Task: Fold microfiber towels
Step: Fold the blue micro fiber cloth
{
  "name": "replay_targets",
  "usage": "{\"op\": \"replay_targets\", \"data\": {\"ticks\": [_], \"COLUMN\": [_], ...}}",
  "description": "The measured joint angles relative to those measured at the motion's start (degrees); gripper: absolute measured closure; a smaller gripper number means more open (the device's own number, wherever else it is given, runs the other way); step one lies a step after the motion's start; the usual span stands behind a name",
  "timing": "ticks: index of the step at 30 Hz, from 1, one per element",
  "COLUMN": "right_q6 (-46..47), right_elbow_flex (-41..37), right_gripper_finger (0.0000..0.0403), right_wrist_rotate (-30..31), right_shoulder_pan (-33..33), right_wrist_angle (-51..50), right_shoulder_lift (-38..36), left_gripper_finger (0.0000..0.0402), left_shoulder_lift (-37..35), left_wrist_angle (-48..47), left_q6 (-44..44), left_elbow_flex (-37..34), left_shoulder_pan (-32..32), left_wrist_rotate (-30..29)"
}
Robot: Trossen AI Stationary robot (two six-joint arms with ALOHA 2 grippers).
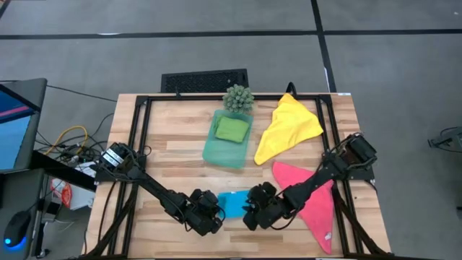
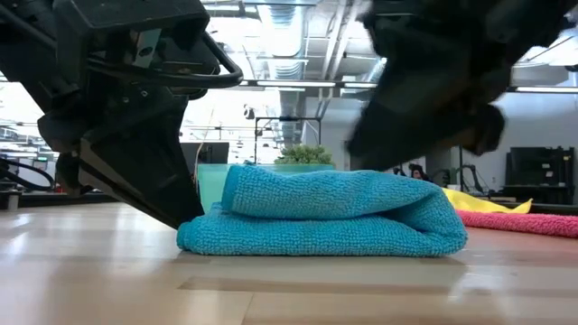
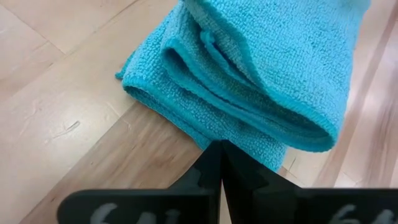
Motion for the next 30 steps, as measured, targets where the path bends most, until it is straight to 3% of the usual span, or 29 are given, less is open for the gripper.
{"op": "replay_targets", "data": {"ticks": [9, 25, 30], "right_q6": [-3.20, -8.16, -7.66], "right_elbow_flex": [0.09, 0.25, 0.51], "right_gripper_finger": [0.0257, 0.0282, 0.0283], "right_wrist_rotate": [-4.41, -4.90, -7.31], "right_shoulder_pan": [-3.21, -5.21, -5.00], "right_wrist_angle": [11.83, 12.26, 15.71], "right_shoulder_lift": [6.27, 7.73, 10.91], "left_gripper_finger": [0.0401, 0.0401, 0.0401], "left_shoulder_lift": [0.00, -1.32, -3.49], "left_wrist_angle": [-0.03, -1.04, -7.40], "left_q6": [0.00, 2.19, 2.34], "left_elbow_flex": [0.00, 4.89, 6.45], "left_shoulder_pan": [0.53, 1.03, 1.01], "left_wrist_rotate": [0.06, 1.80, 6.56]}}
